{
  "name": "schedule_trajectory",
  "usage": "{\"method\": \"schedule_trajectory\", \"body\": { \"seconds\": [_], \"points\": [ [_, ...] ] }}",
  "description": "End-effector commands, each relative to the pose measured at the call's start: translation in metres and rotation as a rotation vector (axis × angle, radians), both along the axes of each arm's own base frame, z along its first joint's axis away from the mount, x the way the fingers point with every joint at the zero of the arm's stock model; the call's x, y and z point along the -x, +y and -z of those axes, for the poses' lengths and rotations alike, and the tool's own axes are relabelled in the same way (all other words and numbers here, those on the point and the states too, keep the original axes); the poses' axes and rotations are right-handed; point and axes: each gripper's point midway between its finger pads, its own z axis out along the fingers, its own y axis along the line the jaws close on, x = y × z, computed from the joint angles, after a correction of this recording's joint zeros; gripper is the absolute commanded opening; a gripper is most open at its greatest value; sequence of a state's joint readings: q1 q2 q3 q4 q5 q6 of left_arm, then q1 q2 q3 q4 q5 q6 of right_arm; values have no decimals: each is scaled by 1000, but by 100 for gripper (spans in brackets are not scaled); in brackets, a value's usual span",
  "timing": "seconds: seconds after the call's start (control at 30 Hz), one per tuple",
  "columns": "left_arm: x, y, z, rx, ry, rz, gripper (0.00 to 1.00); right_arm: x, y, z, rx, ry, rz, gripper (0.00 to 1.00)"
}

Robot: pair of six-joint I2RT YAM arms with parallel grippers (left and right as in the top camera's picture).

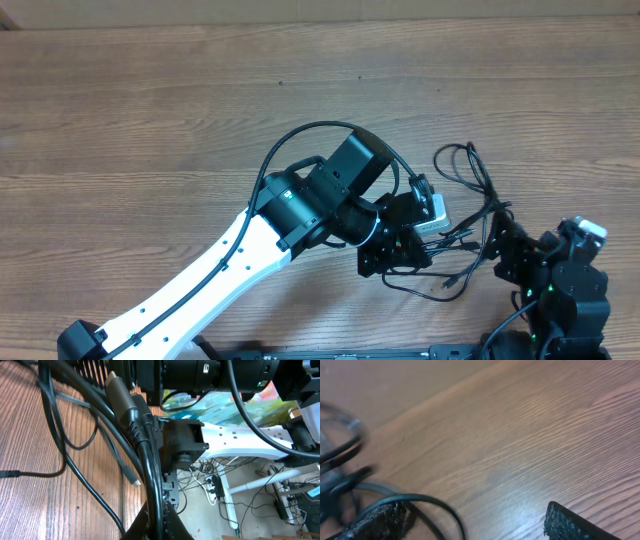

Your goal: Untangle cables

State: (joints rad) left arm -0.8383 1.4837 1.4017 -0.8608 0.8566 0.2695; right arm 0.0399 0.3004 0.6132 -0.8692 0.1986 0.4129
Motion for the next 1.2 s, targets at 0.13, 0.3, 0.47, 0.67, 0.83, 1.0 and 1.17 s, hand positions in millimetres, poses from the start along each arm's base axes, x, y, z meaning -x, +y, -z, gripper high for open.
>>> {"method": "schedule_trajectory", "body": {
  "seconds": [0.13,0.3,0.47,0.67,0.83,1.0,1.17],
  "points": [
    [-6,3,-3,-21,-69,-25,4,-8,-13,-19,-5,-97,88,89],
    [-12,7,5,-69,-90,-58,4,-9,-13,-21,-6,-107,88,90],
    [-22,13,16,-137,-117,-119,4,-13,-7,-27,-22,-137,57,90],
    [-39,19,24,-206,-148,-217,4,-12,4,-20,-51,-106,-4,90],
    [-85,31,28,-290,-120,-560,4,-9,15,-12,-77,-70,-58,90],
    [-108,31,15,-215,-6,-697,4,-7,28,-4,-112,-37,-126,90],
    [-104,20,-12,-59,134,-600,4,-7,31,15,-115,7,-140,90]
  ]
}}
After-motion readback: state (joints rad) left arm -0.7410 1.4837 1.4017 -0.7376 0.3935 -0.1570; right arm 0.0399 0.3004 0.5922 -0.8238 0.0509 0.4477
